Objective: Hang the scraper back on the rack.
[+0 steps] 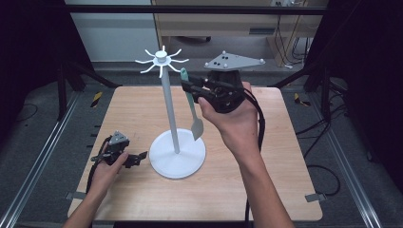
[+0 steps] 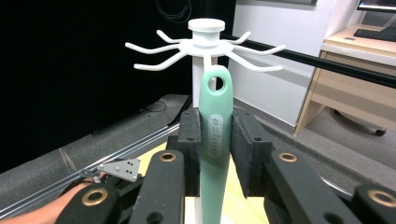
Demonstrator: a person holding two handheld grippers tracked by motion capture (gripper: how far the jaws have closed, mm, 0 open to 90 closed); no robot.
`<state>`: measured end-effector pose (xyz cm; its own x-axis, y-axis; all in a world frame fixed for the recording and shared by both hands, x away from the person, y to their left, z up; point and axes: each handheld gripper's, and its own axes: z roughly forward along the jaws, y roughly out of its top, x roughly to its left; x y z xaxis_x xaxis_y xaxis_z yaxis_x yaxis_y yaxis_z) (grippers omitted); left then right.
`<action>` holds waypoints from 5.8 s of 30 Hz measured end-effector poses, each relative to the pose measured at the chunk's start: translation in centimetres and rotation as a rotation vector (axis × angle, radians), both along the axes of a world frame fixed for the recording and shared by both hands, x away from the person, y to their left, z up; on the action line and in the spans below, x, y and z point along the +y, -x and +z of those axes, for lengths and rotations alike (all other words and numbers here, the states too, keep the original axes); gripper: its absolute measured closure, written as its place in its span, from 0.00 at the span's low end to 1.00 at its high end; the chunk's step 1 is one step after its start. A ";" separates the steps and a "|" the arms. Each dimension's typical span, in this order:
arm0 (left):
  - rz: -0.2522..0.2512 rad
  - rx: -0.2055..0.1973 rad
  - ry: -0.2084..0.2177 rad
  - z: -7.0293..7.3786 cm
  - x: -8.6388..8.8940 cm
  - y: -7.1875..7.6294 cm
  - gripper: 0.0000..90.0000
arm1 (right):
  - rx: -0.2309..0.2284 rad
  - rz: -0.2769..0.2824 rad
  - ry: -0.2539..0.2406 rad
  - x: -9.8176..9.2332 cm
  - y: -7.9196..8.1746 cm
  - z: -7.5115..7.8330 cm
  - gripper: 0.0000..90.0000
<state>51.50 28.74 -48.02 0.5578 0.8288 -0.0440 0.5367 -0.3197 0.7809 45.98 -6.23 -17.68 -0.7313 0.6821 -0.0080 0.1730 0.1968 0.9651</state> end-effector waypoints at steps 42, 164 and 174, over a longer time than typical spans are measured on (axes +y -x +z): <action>-0.006 0.003 0.003 0.0 -0.1 0.0 0.05 | 0.013 0.008 0.013 1.8 -1.2 -0.4 0.82; -0.015 -0.023 0.009 0.1 -0.2 0.1 0.05 | 0.170 -0.403 0.155 -9.1 -1.0 -13.3 0.07; -0.020 -0.027 0.014 0.2 -0.3 0.1 0.05 | 0.207 -0.447 0.153 -10.9 -0.9 -16.6 0.06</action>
